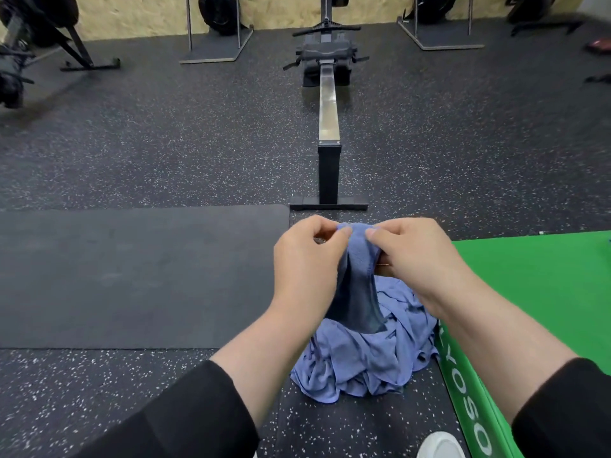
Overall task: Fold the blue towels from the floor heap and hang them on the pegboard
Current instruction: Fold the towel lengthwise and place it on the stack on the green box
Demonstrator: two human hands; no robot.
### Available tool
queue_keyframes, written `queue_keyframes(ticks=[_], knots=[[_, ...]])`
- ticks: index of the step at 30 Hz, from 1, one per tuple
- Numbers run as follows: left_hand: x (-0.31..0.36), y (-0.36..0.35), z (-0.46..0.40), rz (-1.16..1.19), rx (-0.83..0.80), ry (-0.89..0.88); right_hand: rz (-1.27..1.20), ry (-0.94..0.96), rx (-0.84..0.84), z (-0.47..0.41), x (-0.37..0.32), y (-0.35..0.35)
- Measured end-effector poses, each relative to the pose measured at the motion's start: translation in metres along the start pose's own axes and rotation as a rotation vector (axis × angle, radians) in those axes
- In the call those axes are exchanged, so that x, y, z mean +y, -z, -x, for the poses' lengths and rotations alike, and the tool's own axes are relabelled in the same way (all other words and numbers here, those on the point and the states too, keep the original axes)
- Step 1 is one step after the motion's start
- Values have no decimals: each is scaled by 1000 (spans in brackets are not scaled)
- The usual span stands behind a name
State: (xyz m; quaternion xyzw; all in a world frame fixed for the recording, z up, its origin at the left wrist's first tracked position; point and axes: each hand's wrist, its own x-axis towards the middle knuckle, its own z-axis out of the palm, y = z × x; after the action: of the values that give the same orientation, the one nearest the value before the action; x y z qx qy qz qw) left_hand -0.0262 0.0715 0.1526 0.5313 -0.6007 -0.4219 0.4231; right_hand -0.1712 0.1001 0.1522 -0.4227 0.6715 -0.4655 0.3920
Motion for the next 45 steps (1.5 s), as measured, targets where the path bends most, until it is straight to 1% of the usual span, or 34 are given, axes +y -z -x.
queue_keyframes(ticks=[6, 8, 10, 12, 13, 15, 16, 17, 18, 20, 21, 23, 26, 29, 31, 33, 35, 36, 38, 41, 45], knots=[[0, -7, 9, -78, -36, -84, -185, -12, -84, 10, -6, -8], [1, -8, 13, -100, -105, -112, -267, -32, -100, 12, -5, -8], [3, -6, 15, -81, -215, -119, -291, -15, -115, 14, -5, -6], [7, -3, 15, -43, -282, -60, -256, -4, -84, 12, -3, -1], [9, -2, 13, -15, -286, -12, -205, -7, -51, 10, -1, 2], [9, 5, 7, 63, -251, 77, 6, 22, -4, 6, 5, 8], [8, 9, 2, 57, -220, 83, 129, 47, -7, 5, 5, 9], [4, 15, -5, -26, -204, 49, 233, 76, -26, 4, 4, 11], [0, 22, -12, -184, -223, -21, 311, 112, -49, 4, 3, 13], [-7, 35, -20, -484, -347, -183, 384, 174, -76, 5, -1, 15], [-10, 39, -23, -552, -414, -237, 404, 199, -83, 6, -3, 17], [-16, 44, -26, -569, -507, -276, 420, 242, -100, 8, -7, 19], [-21, 47, -26, -585, -546, -311, 428, 269, -126, 7, -8, 21], [-23, 53, -29, -669, -590, -266, 403, 281, -115, 7, -10, 26], [-25, 58, -32, -791, -639, -225, 352, 272, -115, 5, -9, 29], [-26, 62, -34, -912, -597, -227, 362, 250, -125, 1, -4, 31], [-25, 65, -37, -925, -476, -279, 462, 231, -116, -2, 1, 33], [-22, 67, -38, -897, -419, -310, 505, 230, -101, -3, 2, 34], [-14, 69, -39, -806, -349, -343, 508, 241, -54, -3, 2, 36], [-5, 69, -40, -693, -308, -290, 478, 244, -21, -4, -1, 39], [-6, 69, -39, -665, -266, -250, 503, 246, -30, -5, 3, 39]])
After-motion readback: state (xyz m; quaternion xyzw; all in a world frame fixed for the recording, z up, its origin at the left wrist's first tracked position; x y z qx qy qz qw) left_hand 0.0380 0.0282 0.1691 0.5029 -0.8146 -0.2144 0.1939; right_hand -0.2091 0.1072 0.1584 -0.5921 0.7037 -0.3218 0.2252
